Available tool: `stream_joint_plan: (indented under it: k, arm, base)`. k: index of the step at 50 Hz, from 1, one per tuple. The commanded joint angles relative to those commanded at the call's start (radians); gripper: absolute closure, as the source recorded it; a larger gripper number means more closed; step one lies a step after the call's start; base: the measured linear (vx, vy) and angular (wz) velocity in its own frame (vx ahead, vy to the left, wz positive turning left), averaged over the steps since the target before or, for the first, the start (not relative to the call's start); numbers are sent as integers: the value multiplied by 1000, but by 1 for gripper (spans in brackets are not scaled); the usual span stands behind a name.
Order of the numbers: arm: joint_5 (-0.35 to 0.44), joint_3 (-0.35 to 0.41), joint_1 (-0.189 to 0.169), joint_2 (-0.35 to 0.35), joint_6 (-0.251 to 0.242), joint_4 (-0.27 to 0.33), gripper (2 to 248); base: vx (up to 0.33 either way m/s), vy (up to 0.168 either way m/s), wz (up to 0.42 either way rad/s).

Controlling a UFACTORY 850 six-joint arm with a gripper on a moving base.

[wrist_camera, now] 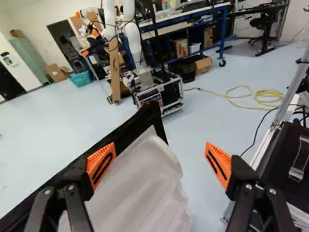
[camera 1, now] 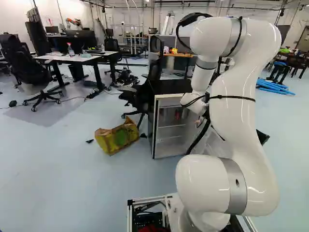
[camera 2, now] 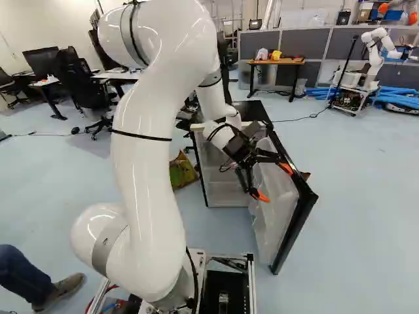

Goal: Grab a drink from the fridge

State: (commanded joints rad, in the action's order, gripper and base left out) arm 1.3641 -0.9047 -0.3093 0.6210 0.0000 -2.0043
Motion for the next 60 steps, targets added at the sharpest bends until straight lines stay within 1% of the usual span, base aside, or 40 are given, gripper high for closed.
stream_joint_plan:
  k: [13,18,41,48,60]
  arm:
    - [-32,-70,-65,28,0,57,3]
    - [-44,-92,-85,37,0,81,3]
    - [-100,-86,-83,35,0,199,3]
    - [-117,-53,-78,18,0,259,3]
    - [-146,25,-65,-22,0,382,3]
  base:
    - [0,0,0]
    - [0,0,0]
    - [0,0,0]
    - [0,0,0]
    - [0,0,0]
